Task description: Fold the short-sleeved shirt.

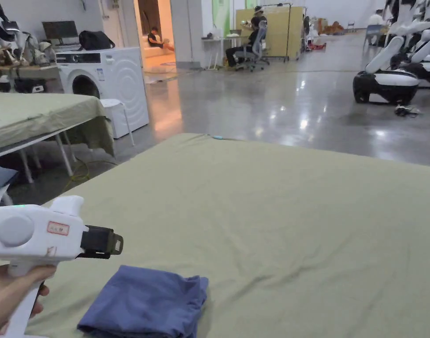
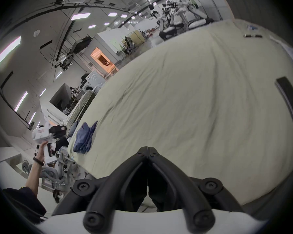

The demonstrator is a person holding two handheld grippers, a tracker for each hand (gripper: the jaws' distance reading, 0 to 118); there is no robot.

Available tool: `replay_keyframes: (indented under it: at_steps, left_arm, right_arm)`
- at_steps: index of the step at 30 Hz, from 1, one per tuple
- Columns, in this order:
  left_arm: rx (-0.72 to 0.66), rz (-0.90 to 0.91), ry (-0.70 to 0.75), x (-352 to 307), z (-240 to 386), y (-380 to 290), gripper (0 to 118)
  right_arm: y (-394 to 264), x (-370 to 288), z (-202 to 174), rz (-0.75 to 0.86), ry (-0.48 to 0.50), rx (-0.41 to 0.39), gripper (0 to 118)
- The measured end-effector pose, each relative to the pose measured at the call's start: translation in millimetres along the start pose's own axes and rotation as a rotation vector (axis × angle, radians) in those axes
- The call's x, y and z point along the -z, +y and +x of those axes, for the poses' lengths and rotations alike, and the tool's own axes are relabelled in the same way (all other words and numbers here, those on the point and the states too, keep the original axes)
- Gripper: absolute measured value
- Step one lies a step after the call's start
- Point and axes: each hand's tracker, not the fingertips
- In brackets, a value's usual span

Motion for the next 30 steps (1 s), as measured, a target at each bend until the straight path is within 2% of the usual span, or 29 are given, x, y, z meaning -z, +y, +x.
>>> replay_keyframes:
  at_steps: [2,3,5,8,11,14,15,16,17,20,22,24,27,30]
  left_arm:
    - [0.156,0.116,0.022,-26,19,-4,60]
    - [0.193,0.15,-0.023,-41,40,-12,60]
    - [0.279,0.27,-0.051,-66,76,-25,60]
    - [0.351,0.38,-0.134,-95,127,-47,60]
    - [0.382,0.522,-0.146,-116,170,-64,59]
    - [0.388,0.604,-0.164,-120,208,-79,55]
    - [0.398,0.604,-0.164,-117,218,-84,44]
    - [0.406,0.594,-0.171,-114,230,-88,21]
    - [0.405,0.592,-0.184,-111,239,-93,7]
    - [0.374,0.625,-0.224,-106,245,-100,7]
    - [0.357,0.68,-0.163,-110,253,-108,4]
    - [0.377,0.68,-0.115,-111,257,-112,4]
    - [0.343,0.698,-0.165,-119,262,-117,4]
    - [0.345,0.7,-0.126,-123,268,-118,4]
  right_arm:
    - [11,-5,0,0.052,-0.007,-0.021,0]
    - [17,-9,-5,0.089,-0.015,-0.056,0]
    - [25,-24,-22,0.222,-0.06,-0.182,0]
    - [36,-47,-45,0.365,-0.189,-0.383,0]
    - [40,-62,-51,0.459,-0.295,-0.502,0]
    - [42,-71,-55,0.482,-0.315,-0.507,0]
    - [41,-74,-54,0.491,-0.316,-0.504,0]
    - [40,-77,-53,0.498,-0.318,-0.5,0]
    - [40,-81,-59,0.503,-0.324,-0.496,0]
    - [34,-92,-66,0.525,-0.392,-0.521,0]
    - [30,-96,-68,0.539,-0.393,-0.532,0]
    - [28,-96,-65,0.554,-0.385,-0.51,0]
    - [30,-96,-59,0.565,-0.342,-0.432,0]
    - [32,-96,-53,0.573,-0.33,-0.407,0]
